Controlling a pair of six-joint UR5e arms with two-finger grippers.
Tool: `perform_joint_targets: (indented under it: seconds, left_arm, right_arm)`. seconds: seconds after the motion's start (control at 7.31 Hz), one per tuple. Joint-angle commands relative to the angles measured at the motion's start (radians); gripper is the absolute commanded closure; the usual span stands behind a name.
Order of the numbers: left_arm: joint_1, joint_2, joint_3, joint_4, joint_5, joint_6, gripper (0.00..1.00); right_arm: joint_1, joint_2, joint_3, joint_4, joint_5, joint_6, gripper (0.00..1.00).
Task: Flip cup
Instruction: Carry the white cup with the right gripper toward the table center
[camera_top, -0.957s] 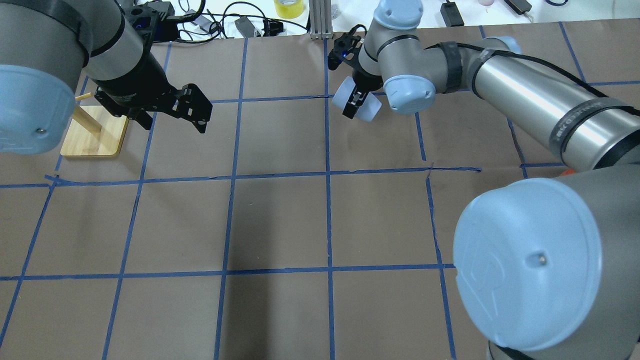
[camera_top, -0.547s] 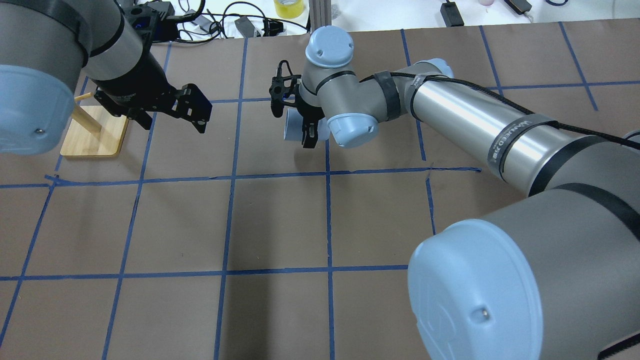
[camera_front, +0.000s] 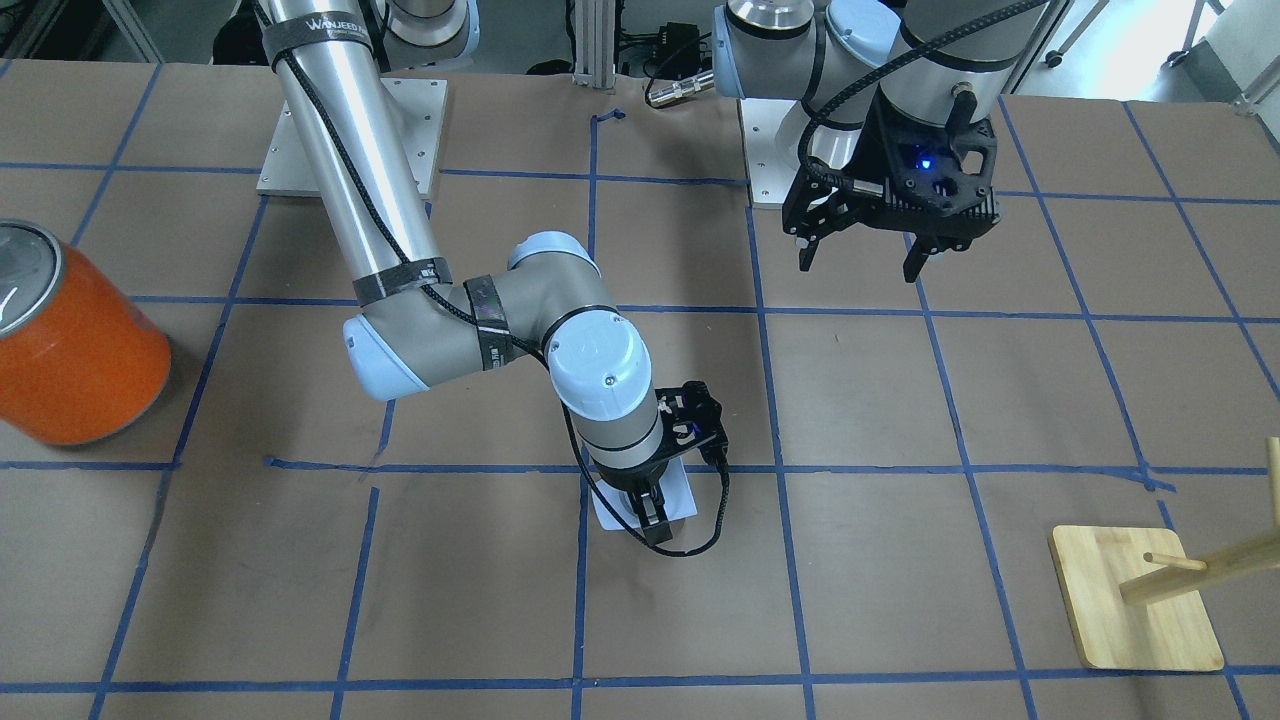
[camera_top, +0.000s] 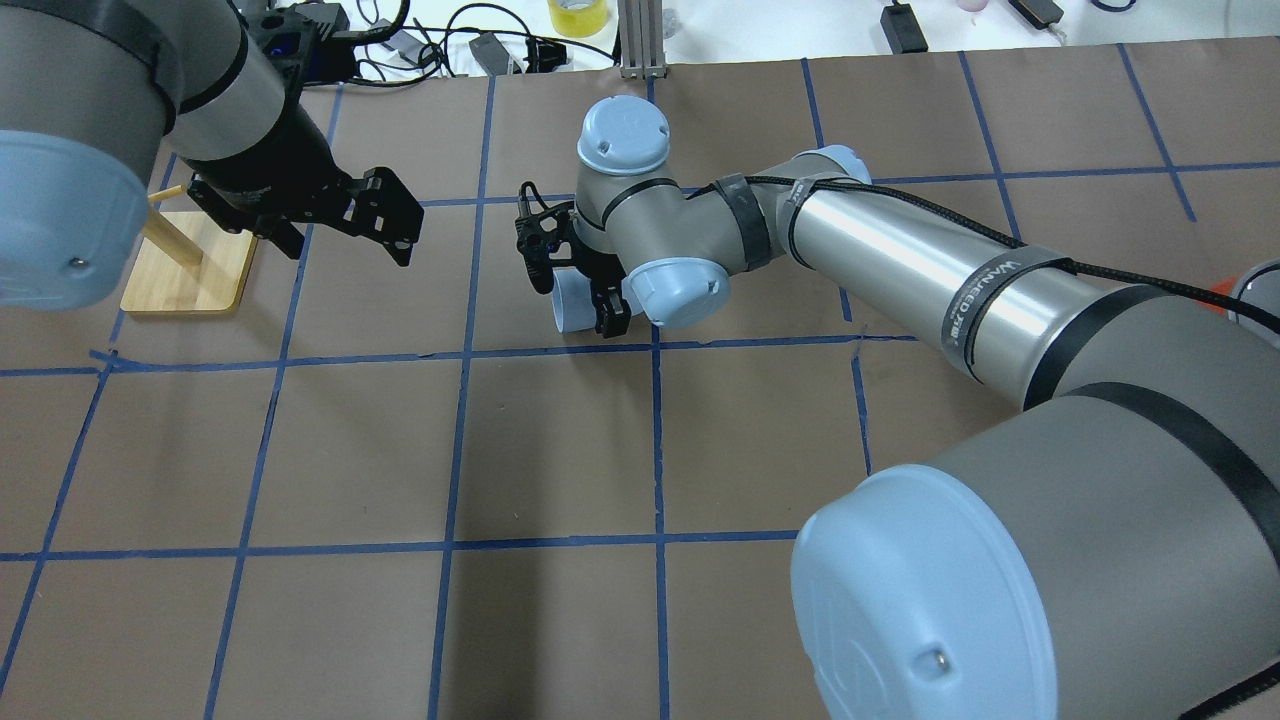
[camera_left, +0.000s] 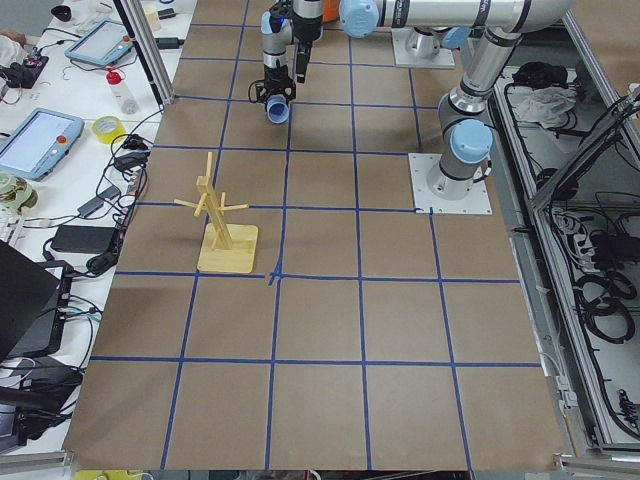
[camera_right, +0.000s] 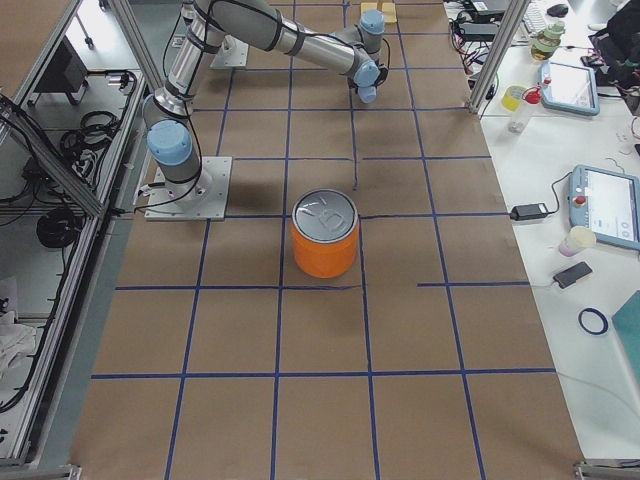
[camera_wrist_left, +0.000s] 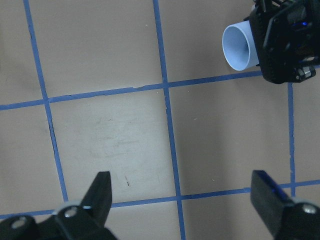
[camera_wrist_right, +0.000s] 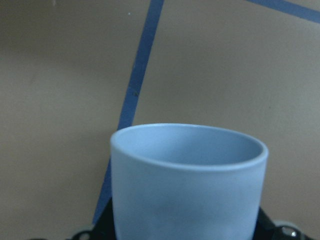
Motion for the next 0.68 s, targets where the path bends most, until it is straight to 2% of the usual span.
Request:
perform_joint_targets:
  seconds: [0.0, 0.14, 0.27, 0.41, 0.55]
  left_arm:
    - [0.0, 0.0, 0.0, -0.001, -0.002, 0.0, 0.0]
    - [0.0, 0.0, 0.0, 0.001, -0.002, 0.0, 0.0]
    - [0.002, 0.0, 0.0, 0.001, -0.002, 0.0, 0.0]
    - [0.002, 0.0, 0.0, 0.001, -0.003, 0.0, 0.0]
    - [0.006, -0.001, 0.0, -0.001, -0.003, -0.002, 0.0]
  right_arm:
    - [-0.005, -0.019, 0.013, 0.026, 0.001, 0.002, 0.37]
    - [-0.006, -0.022, 0.013, 0.028, 0.004, 0.01, 0.11]
    - [-0.005, -0.027, 0.015, 0.028, -0.004, 0.011, 0.0]
    - [-0.005, -0.029, 0.015, 0.029, -0.015, 0.014, 0.0]
    - [-0.006, -0.044, 0.015, 0.035, -0.069, 0.013, 0.0]
